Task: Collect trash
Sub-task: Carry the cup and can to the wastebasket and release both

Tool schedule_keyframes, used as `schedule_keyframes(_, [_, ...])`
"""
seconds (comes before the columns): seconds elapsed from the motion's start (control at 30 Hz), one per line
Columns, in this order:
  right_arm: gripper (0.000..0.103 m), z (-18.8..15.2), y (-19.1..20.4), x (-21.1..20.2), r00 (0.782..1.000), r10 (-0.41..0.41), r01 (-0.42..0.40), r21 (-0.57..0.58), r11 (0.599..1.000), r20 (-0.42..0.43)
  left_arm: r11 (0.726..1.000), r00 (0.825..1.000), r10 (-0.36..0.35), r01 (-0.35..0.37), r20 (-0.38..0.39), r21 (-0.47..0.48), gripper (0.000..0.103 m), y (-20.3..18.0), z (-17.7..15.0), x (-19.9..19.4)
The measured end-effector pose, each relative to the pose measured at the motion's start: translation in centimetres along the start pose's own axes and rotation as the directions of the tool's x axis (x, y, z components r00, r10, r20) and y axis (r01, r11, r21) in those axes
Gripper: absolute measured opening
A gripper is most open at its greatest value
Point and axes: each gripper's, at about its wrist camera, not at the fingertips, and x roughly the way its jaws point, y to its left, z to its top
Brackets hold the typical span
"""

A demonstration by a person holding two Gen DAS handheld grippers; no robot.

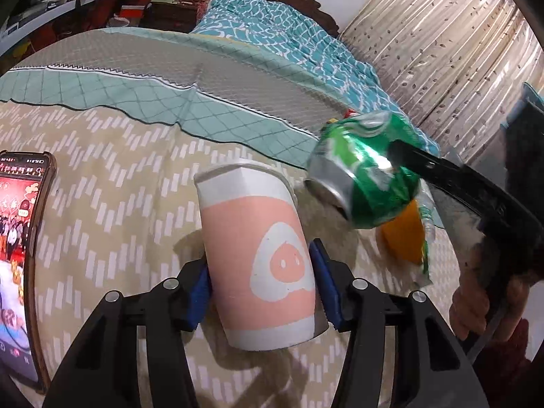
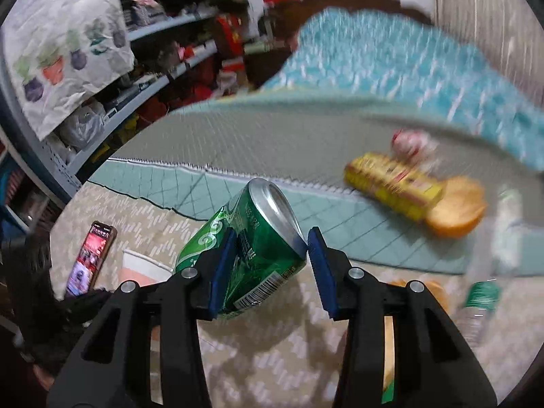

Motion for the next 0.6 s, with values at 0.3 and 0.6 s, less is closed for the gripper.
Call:
schedule_keyframes(0.3, [0.046, -3.8, -6.5, -10.0, 0.969, -0.131, 0.102, 0.144, 0.984, 0.209, 0.983, 0.987, -0.159, 0.156, 0.027, 0.1, 0.05, -4.9, 0.5, -2.4])
schedule_keyframes(0.6, [0.046, -13.3, -18.9, -16.3, 0.902, -0.412, 0.314, 0.46, 0.831, 0.13, 0.876, 0.946, -0.276, 0.32, -0.17, 0.361, 0.05, -18.0, -1.0, 2.2])
